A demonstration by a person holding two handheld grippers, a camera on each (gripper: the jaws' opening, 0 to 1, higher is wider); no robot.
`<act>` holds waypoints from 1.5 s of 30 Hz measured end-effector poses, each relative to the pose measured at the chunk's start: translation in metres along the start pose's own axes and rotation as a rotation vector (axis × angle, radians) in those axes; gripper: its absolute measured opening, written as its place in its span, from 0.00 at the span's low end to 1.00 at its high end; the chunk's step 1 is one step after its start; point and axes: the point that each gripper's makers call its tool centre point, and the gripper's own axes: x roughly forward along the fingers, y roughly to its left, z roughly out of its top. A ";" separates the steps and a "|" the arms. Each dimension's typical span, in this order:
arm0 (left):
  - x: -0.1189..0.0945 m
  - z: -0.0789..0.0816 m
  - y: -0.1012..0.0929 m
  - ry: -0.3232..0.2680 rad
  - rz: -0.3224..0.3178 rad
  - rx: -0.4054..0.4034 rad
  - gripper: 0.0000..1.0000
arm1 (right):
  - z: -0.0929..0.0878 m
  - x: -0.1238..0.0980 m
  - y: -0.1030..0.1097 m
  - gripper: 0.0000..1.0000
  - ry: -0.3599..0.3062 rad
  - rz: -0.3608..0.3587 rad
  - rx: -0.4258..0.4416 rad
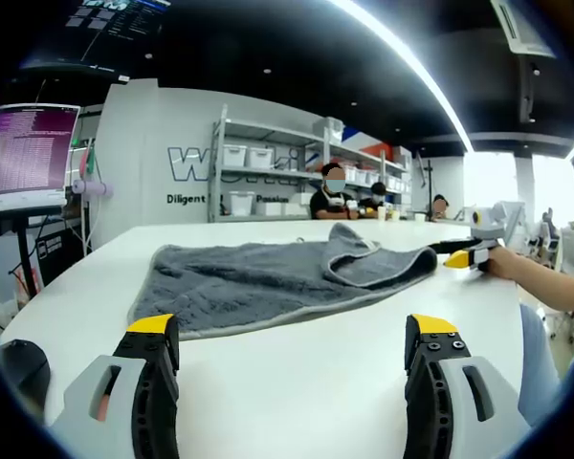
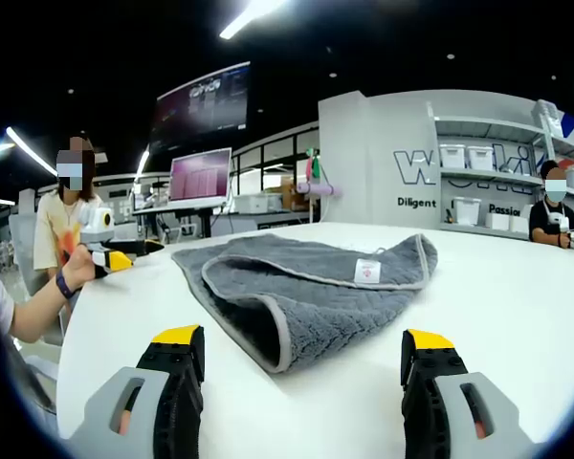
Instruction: Fold the towel on the table until its edges align and the towel forms a compact rectangular stack.
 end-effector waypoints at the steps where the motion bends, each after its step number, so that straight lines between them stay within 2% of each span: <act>1: 0.000 0.000 0.000 -0.001 0.000 0.000 0.96 | 0.000 0.000 0.000 0.86 0.000 0.000 0.000; 45: 0.000 0.000 0.000 -0.005 -0.001 -0.006 0.96 | -0.004 0.001 0.001 0.83 0.022 -0.002 -0.017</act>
